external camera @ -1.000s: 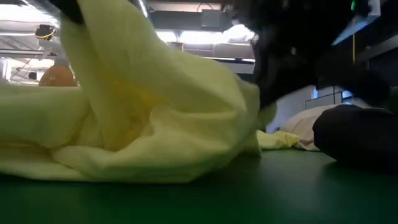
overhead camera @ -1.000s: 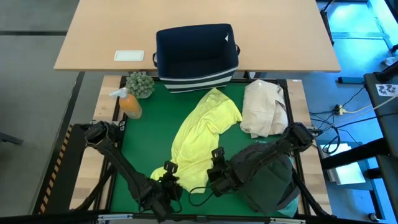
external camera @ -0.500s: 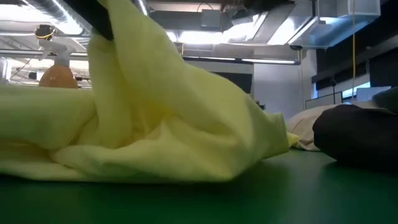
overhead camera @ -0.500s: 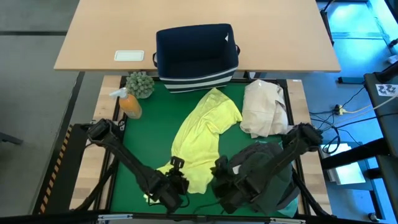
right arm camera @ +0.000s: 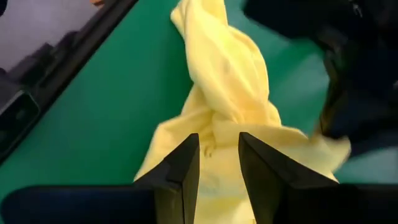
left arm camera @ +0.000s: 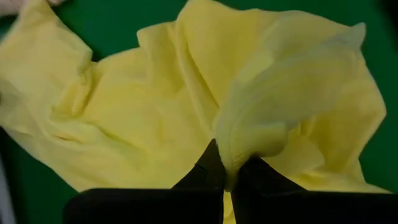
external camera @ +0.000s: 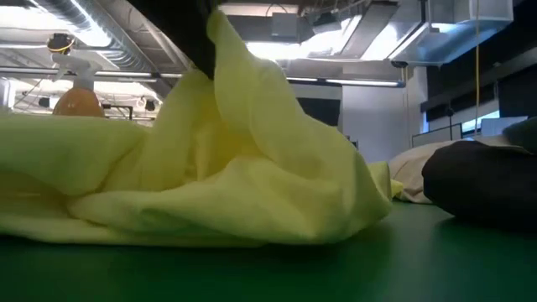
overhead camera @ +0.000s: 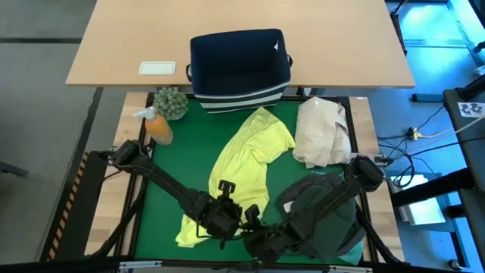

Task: Fold laundry
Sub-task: Fold the yellow shirt on the table

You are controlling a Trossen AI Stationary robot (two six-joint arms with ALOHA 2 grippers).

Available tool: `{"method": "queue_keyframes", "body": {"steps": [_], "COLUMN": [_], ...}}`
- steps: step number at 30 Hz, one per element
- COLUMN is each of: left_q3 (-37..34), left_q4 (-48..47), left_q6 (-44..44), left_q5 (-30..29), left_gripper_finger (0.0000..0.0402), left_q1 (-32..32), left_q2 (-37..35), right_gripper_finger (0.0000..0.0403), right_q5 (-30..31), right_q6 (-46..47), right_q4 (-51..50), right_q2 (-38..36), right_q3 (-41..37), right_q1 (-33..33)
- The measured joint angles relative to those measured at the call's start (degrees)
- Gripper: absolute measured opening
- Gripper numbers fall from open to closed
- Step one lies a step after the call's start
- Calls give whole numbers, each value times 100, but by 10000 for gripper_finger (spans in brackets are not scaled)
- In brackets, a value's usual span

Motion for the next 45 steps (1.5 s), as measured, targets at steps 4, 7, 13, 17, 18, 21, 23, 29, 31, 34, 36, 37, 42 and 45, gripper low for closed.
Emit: {"method": "queue_keyframes", "body": {"steps": [4, 7, 13, 17, 18, 21, 23, 29, 31, 34, 36, 37, 42, 45], "left_q3": [0, 0, 0, 0, 0, 0, 1, 2, 2, -4, -4, -4, -4, -4], "left_q4": [32, 57, 335, 366, 338, 288, 246, -117, -202, -303, -299, -287, 27, 205], "left_q6": [2, 26, 311, 545, 566, 577, 670, 1080, 1270, 1570, 1684, 1720, 1881, 2070], "left_q5": [263, 396, 642, 833, 831, 840, 931, 1128, 1247, 1439, 1566, 1589, 1676, 1985], "left_gripper_finger": [0, 0, 0, 0, 0, 0, 0, 0, 0, 0, 0, 0, 0, 0], "left_q1": [201, 320, 556, 687, 704, 753, 790, 835, 841, 830, 824, 824, 824, 824], "left_q2": [0, 0, -5, -8, -11, -13, -13, -13, 0, 17, 13, 13, 13, 11], "right_gripper_finger": [113, 113, 113, 113, 113, 113, 113, 113, 113, 113, 113, 113, 113, 113], "right_q5": [-6, 43, 69, 153, 195, 271, 313, 344, 478, 503, 503, 499, 519, 615], "right_q6": [-204, -361, -616, -717, -755, -791, -854, -947, -1125, -1365, -1376, -1348, -1095, -1050], "right_q4": [157, 170, 157, 117, 53, -144, -288, -791, -823, -910, -992, -1034, -1045, -961], "right_q2": [195, 308, 371, 371, 371, 371, 371, 371, 360, 343, 345, 345, 345, 345], "right_q3": [0, 0, 14, 66, 66, 68, 68, 70, 87, 92, 92, 92, 90, 90], "right_q1": [-4, -42, -148, -192, -205, -238, -264, -211, -160, -81, -53, -43, -40, -39]}}
